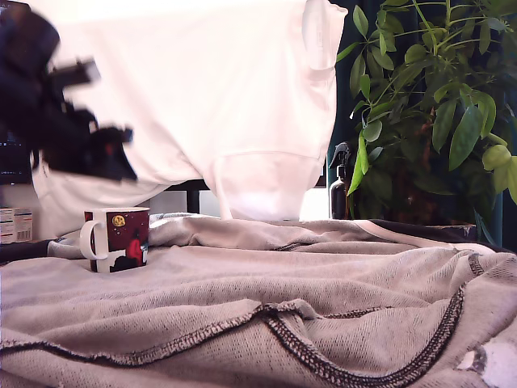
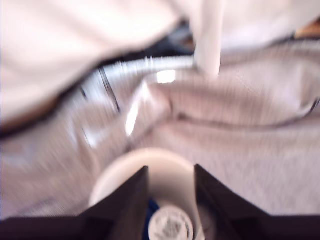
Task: Pick the blue coffee capsule and place it inside the red coffee cup
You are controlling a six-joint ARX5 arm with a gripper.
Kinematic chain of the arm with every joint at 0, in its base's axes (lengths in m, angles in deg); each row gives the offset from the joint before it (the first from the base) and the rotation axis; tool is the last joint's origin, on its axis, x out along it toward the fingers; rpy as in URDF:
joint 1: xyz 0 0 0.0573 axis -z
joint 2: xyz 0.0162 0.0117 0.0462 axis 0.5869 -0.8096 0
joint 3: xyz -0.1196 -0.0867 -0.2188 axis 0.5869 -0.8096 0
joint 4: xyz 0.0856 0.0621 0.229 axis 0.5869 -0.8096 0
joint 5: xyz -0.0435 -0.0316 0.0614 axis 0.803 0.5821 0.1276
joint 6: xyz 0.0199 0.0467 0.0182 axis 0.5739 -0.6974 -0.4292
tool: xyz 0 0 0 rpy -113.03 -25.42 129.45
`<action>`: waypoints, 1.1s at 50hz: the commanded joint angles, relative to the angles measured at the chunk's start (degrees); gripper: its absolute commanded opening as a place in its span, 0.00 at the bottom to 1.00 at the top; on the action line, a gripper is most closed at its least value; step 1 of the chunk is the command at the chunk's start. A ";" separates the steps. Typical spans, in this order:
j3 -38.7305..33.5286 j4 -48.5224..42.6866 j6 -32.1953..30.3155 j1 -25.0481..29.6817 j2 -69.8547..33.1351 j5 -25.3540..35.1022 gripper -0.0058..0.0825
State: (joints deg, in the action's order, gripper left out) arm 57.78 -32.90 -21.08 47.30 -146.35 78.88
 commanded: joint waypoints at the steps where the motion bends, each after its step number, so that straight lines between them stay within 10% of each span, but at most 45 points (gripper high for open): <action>1: 0.15 0.13 0.17 -0.39 5.95 0.02 0.04; 55: 0.11 -26.93 0.57 -3.37 28.98 -3.65 0.04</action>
